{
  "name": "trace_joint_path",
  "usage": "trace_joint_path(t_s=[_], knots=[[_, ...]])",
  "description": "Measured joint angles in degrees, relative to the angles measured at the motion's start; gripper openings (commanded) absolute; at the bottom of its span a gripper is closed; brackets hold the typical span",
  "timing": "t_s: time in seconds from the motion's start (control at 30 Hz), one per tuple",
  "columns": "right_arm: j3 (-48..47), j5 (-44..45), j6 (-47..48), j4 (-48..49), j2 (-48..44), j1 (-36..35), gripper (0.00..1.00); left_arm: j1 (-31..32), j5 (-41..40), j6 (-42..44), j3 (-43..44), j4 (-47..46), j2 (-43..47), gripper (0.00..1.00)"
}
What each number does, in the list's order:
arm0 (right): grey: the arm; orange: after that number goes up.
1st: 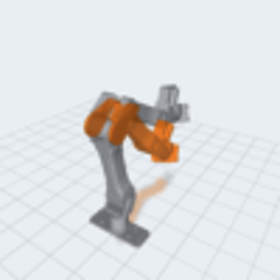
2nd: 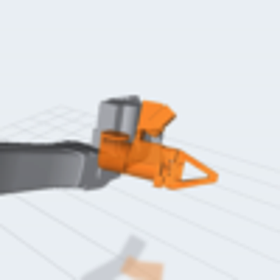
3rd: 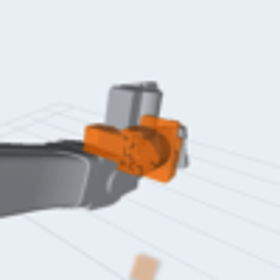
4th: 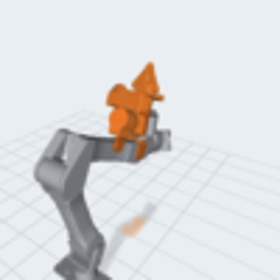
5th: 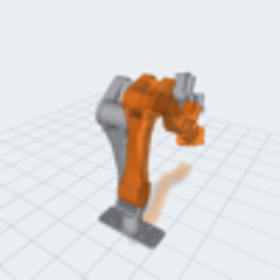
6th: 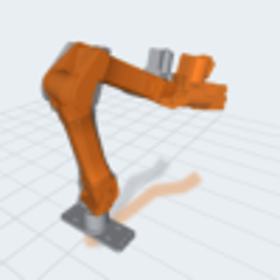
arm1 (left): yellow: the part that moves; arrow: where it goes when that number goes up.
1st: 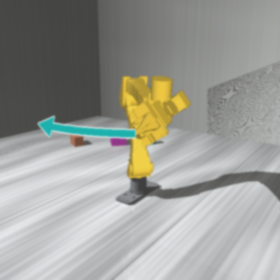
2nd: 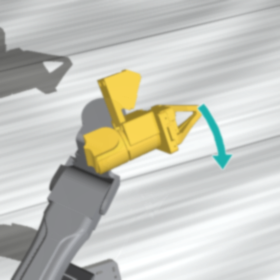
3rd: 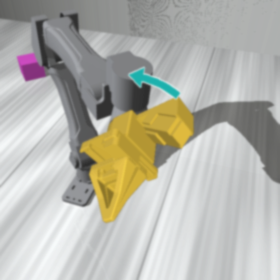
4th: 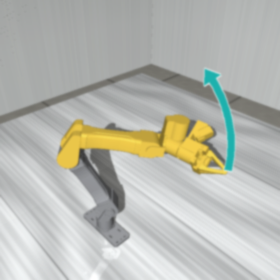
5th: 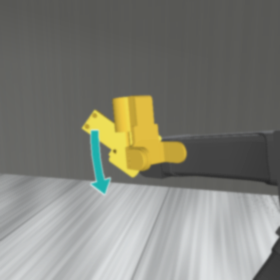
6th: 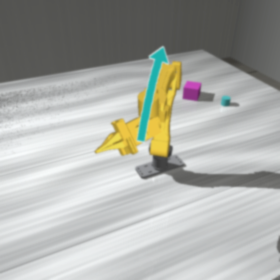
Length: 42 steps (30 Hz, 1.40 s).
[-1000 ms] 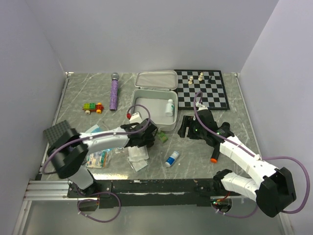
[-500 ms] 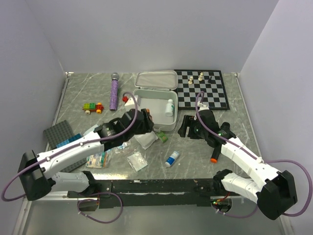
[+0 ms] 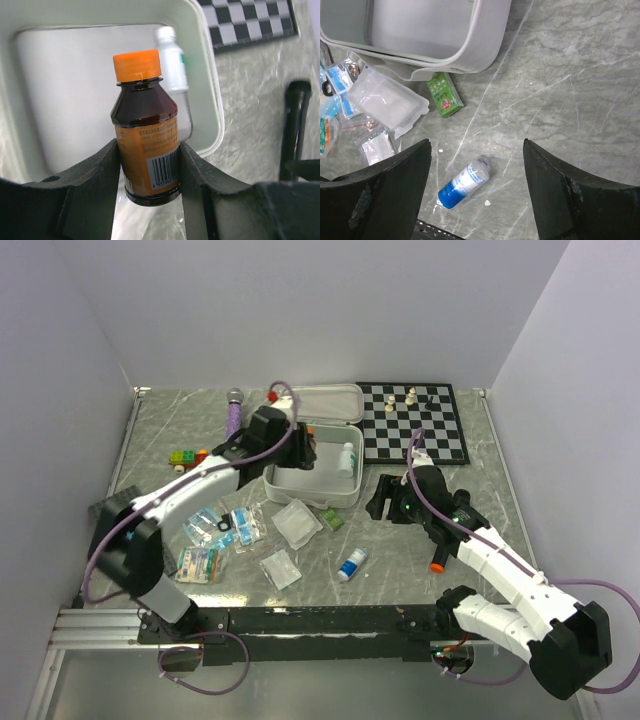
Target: Organize the medicine kit
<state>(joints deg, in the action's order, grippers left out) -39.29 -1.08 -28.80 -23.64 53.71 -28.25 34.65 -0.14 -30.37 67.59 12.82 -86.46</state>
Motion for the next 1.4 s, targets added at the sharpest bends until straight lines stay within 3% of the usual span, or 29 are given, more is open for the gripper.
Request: trace_joint_path(t_s=[0.2,0.47,1.03,1.17,1.4], knots=[[0.3,-0.1,0.0,0.0,0.0,0.0,0.81,0.5,8.2,5.8,7.0,-2.9,-12.5,0.24],[0.3,-0.5,0.2,0.0,0.0,0.0,0.81,0.0,10.6,6.3,14.1,-3.8,-25.6,0.24],[1.5,-1.6,0.2,0.0,0.0,0.5,0.81,-3.0,11.8,5.9,22.4,-6.3,-37.6,0.25],[1.5,-1.6,0.2,0.0,0.0,0.5,0.81,-3.3,13.5,4.5,22.7,-7.3,-38.3,0.31],[1.5,-1.6,0.2,0.0,0.0,0.5,0.81,-3.2,16.7,2.5,22.9,-7.8,-39.1,0.59]])
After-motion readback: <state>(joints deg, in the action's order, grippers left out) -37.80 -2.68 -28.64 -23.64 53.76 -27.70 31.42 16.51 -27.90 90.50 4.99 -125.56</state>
